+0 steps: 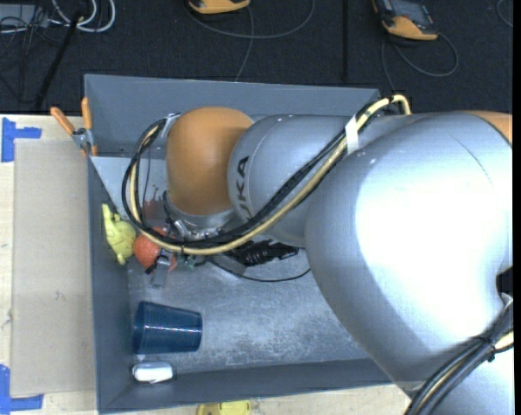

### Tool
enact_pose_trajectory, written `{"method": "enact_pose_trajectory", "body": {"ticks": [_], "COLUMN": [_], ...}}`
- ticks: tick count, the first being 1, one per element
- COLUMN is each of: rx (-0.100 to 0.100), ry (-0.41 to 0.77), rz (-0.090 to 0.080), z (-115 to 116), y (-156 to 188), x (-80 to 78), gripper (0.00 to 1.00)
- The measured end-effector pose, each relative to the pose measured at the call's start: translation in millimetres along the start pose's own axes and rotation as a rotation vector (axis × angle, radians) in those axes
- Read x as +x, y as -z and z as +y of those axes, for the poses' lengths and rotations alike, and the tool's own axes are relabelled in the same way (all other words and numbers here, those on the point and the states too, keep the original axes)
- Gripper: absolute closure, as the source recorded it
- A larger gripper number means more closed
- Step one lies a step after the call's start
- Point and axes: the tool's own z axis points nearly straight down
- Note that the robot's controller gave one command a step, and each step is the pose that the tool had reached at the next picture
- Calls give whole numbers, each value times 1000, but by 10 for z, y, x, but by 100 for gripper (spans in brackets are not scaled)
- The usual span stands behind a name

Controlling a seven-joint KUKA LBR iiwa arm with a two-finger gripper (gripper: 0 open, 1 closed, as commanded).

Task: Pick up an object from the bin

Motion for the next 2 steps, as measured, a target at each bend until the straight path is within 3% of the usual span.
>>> {"method": "enact_pose_trajectory", "body": {"ticks": [2], "rx": [0], "ry": [0], "rz": [-1], "z": [1], "y": [42], "x": [-4], "gripper": [100]}}
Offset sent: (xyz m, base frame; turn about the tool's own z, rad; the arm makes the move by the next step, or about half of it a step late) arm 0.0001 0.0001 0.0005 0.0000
